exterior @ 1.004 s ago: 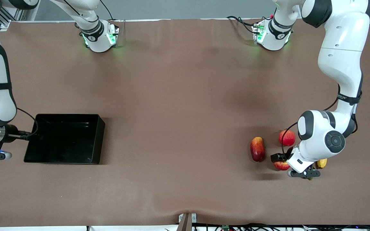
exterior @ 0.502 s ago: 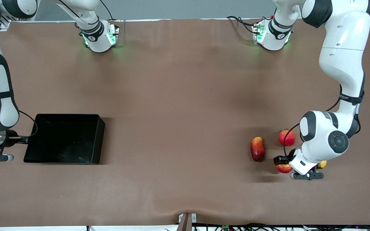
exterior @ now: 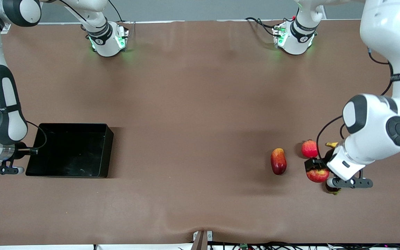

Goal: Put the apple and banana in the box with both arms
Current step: 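Lift the apple with the left gripper while the right gripper slides the tray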

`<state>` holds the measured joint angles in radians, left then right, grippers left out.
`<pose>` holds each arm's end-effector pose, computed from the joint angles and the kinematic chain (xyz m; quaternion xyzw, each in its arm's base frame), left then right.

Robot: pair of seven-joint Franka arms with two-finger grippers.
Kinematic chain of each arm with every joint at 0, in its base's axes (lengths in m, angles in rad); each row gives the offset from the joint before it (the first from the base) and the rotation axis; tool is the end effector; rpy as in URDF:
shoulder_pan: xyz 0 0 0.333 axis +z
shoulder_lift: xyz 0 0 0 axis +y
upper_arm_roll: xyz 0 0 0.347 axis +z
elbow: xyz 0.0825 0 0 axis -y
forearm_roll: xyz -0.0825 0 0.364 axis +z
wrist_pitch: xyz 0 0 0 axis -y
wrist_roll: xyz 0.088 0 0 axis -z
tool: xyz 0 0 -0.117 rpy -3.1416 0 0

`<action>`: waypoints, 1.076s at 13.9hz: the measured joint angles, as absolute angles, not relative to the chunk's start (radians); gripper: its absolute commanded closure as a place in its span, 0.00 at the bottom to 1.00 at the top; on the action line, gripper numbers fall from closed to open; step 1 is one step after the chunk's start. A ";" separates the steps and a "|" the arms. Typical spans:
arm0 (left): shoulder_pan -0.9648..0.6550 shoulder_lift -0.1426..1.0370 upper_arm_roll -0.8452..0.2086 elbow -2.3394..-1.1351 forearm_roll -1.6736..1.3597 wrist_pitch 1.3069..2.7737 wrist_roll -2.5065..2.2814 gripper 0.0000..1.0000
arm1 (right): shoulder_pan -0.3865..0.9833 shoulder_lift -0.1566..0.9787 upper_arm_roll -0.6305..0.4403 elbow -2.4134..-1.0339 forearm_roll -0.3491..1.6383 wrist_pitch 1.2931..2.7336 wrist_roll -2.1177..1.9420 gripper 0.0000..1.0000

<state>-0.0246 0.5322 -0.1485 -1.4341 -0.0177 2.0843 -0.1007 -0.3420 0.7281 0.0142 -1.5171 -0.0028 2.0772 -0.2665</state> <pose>0.7081 -0.1032 0.4235 0.9969 -0.0198 0.0549 0.0528 0.6579 -0.2257 0.2442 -0.9960 0.0312 0.0791 0.0281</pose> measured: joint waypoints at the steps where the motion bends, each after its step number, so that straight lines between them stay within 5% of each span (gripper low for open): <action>1: -0.031 0.518 -0.149 -1.435 -0.018 2.066 -0.111 1.00 | -0.342 0.729 0.014 -1.517 -0.003 2.077 -0.267 1.00; 8: -0.034 0.425 -0.157 -1.435 -0.018 1.936 -0.140 1.00 | -0.340 0.709 0.026 -1.501 -0.003 2.024 -0.285 1.00; 15: -0.034 0.350 -0.157 -1.436 -0.018 1.808 -0.214 1.00 | -0.194 0.542 0.079 -1.489 0.102 1.891 -0.283 1.00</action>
<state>-0.0336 0.3503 -0.1569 -1.4356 -0.0180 1.8084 -0.2139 -0.1938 0.5423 0.0794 -1.4885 0.1021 1.8907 -0.2830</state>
